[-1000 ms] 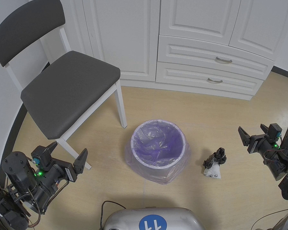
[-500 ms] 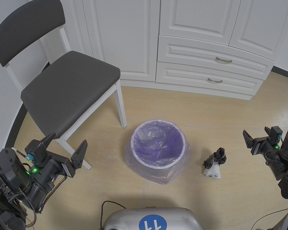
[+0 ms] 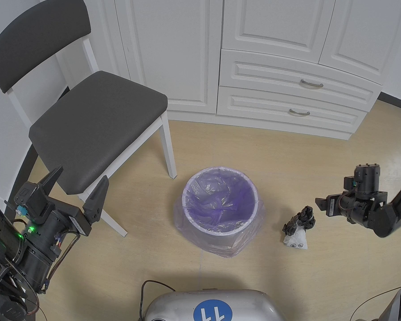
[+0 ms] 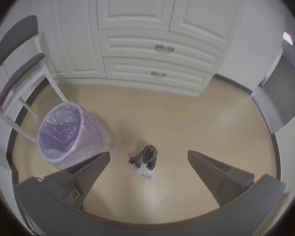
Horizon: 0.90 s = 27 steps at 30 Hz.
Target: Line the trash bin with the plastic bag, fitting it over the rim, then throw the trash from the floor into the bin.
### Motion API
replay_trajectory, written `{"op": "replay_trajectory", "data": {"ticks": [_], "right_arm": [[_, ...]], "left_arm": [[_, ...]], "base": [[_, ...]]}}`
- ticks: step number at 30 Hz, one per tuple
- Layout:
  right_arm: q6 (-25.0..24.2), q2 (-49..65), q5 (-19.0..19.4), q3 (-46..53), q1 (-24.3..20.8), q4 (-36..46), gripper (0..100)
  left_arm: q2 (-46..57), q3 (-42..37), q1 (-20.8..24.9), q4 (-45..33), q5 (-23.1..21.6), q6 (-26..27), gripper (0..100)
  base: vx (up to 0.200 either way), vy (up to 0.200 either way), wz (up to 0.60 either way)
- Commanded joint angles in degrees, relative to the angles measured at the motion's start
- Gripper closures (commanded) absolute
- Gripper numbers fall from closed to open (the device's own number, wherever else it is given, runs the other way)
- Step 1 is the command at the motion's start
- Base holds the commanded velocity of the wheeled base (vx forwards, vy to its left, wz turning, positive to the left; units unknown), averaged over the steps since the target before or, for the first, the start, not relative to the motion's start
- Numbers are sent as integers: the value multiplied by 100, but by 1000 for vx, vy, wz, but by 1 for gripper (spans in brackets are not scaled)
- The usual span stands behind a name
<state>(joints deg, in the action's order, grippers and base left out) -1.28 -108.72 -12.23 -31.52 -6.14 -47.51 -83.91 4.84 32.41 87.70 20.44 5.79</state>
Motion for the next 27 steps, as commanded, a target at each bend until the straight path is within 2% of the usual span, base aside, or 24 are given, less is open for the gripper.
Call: {"op": "replay_trajectory", "data": {"ticks": [1, 13, 23, 27], "right_arm": [[-1445, -1688, 159, -2446, -194, 2615, 0], [-1454, -3604, 124, -3026, 87, 1138, 0], [-1709, -3736, 124, -3439, 324, 1156, 0], [-1955, -3824, 273, -3817, 439, 1578, 0]], "left_arm": [[191, 8, -51, 2, 21, 405, 0], [305, -9, -77, 2, 12, 484, 0], [278, -9, -218, 2, -5, 484, 0], [296, 8, -227, 2, -5, 484, 0]], "base": [[0, 0, 0], [0, 0, 0], [0, 0, 0], [0, 0, 0]]}}
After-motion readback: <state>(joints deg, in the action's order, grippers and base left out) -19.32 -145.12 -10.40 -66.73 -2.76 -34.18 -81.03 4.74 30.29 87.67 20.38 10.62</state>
